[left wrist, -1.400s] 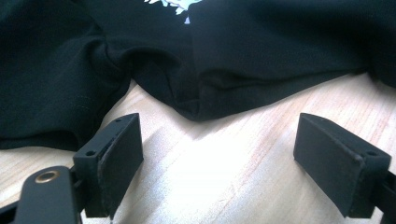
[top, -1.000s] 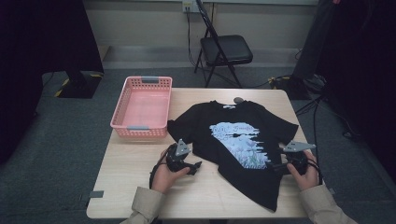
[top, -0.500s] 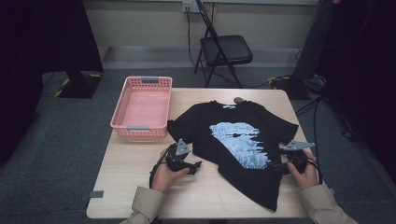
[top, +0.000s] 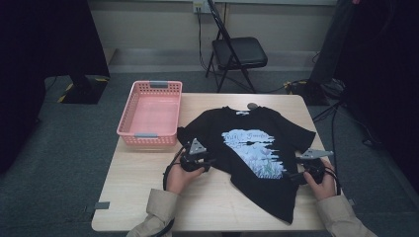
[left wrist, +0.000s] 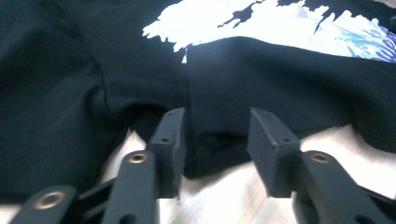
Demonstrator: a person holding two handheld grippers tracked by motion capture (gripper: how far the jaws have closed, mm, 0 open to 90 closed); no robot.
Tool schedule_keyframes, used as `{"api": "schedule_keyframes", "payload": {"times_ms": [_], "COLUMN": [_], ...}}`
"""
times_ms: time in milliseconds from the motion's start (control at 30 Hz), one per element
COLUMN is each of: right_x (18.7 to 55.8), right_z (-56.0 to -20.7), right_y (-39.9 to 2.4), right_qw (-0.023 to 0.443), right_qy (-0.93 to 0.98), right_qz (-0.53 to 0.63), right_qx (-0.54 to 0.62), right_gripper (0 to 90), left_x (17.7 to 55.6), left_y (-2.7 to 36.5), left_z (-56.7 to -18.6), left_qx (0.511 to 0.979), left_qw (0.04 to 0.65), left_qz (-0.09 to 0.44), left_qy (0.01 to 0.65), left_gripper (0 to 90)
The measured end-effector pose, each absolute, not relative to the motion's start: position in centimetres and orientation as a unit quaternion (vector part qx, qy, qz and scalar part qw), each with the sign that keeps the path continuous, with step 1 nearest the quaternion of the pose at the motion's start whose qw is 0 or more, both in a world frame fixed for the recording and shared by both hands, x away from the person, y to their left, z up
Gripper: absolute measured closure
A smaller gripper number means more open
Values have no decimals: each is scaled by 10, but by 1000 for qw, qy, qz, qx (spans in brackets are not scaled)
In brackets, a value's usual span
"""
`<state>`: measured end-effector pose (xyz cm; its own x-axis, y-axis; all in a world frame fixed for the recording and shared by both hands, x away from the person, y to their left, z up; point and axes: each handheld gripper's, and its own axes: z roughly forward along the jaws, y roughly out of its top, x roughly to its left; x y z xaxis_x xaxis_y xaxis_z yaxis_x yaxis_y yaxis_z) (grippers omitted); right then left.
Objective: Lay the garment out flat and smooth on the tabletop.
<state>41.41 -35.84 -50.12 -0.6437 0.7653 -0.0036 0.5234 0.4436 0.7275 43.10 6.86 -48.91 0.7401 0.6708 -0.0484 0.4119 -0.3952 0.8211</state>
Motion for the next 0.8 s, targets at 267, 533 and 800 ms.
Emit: {"api": "schedule_keyframes", "payload": {"times_ms": [267, 533, 800], "right_x": [414, 414, 414], "right_z": [-501, -501, -501], "right_y": [-358, -358, -358], "right_qw": [169, 169, 169], "right_qy": [833, 833, 833], "right_qz": [358, 358, 358], "right_qx": [387, 387, 387], "right_gripper": [81, 82, 81], "left_x": [440, 438, 421], "left_y": [57, 60, 71], "left_z": [-489, -480, -469], "left_qx": [836, 841, 839], "left_qw": [409, 405, 419], "left_qz": [141, 136, 118], "left_qy": [339, 333, 328], "left_gripper": [728, 860, 862]}}
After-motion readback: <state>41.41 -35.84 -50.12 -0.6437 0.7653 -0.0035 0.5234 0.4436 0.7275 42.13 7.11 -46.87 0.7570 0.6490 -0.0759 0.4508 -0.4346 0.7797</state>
